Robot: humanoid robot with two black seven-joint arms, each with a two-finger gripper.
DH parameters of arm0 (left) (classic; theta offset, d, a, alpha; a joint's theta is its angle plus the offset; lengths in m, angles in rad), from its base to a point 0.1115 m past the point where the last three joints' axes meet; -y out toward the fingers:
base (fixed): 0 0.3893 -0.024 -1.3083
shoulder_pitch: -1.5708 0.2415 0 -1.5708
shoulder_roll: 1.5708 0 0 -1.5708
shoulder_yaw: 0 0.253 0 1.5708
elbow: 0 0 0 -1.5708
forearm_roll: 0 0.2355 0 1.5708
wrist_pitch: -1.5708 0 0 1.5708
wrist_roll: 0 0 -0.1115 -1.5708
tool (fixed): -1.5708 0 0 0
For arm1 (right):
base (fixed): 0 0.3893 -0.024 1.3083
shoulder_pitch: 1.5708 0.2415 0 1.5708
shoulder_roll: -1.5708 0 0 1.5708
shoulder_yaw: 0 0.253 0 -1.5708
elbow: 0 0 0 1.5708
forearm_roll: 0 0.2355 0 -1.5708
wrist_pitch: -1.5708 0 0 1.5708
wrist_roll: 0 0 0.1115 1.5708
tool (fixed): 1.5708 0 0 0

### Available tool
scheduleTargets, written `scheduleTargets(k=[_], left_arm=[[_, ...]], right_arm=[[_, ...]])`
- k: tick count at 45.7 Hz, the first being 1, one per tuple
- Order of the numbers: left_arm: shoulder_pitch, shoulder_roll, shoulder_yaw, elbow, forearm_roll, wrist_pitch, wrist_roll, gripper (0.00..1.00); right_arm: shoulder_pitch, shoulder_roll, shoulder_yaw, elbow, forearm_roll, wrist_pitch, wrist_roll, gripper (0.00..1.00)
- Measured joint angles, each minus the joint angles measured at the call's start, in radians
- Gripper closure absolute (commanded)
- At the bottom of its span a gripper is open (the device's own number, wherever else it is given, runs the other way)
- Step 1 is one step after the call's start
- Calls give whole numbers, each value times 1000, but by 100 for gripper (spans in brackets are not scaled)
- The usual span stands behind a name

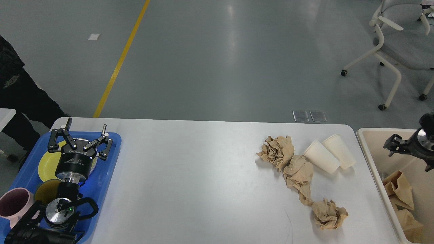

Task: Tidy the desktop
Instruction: 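Raise the right gripper out of the bin and move it over the table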

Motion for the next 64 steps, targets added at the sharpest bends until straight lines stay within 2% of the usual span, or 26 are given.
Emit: scheduleTargets(k=[5,11,21,29,31,33,44,56,64], left_arm=[[0,0,0,0,0,0,0,4],[0,0,0,0,0,0,0,4],[0,0,0,0,0,0,0,4],[0,0,0,0,0,1,0,4],[0,0,0,0,0,1,0,4],[0,1,0,0,0,1,0,4],[0,1,0,0,0,2,0,4],[0,0,0,0,0,1,0,4],[0,0,0,0,0,0,0,4]], right_arm=[[219,7,-3,195,-60,94,-38,0],[498,35,-16,487,-75,126,-78,0],[870,122,-49,845,-39,111,-87,0],[1108,121,-95,1093,52,71,-81,2],[1154,119,-107,1143,66,66,-80,6],[1183,116,-119,1182,72,64,-79,10],[1288,70,-231,1364,78,63,-78,9],[1297,52,-300,1377,80,56,-76,7],[1297,23,-312,1375,82,13,-77,7]])
